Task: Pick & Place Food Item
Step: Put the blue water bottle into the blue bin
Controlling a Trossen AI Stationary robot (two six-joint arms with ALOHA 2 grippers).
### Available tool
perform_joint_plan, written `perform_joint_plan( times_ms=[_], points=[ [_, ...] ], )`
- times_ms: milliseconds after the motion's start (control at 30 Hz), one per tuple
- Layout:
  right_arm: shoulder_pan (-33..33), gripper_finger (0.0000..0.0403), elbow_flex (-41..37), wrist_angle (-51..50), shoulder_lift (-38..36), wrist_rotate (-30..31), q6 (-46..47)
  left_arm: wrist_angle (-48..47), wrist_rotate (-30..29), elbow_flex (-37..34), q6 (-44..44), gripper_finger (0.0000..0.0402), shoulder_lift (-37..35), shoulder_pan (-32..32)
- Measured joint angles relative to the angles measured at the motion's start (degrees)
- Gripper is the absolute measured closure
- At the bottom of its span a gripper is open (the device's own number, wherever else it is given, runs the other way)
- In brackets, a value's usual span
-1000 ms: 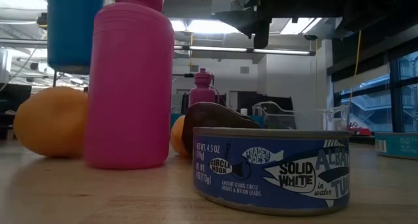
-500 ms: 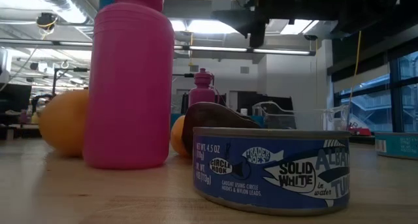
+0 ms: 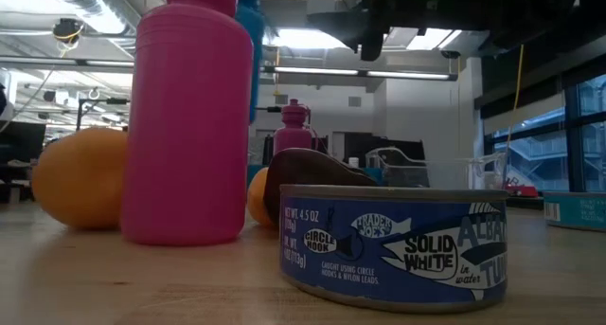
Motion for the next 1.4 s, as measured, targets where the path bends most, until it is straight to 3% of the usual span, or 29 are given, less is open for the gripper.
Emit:
perform_joint_plan(
  times_ms=[167,400,800,1400],
  points=[
    [-0.56,0.0013,0.08,-0.52,0.00,1.17,-6.47,3.71,5.81,0.66,-1.75,0.0375,3.27,3.96],
    [-4.06,0.0014,2.17,-2.05,0.00,-4.62,-6.77,9.77,11.19,0.66,-4.14,0.0374,7.29,6.56],
    [-7.67,0.0014,6.92,-8.20,0.00,-14.41,-3.62,15.98,11.52,0.66,-3.98,0.0373,10.34,6.52],
    [-8.91,0.0014,7.45,-8.20,0.00,-15.34,-3.17,19.31,13.19,0.64,-2.28,0.0373,10.64,6.47]
  ],
)
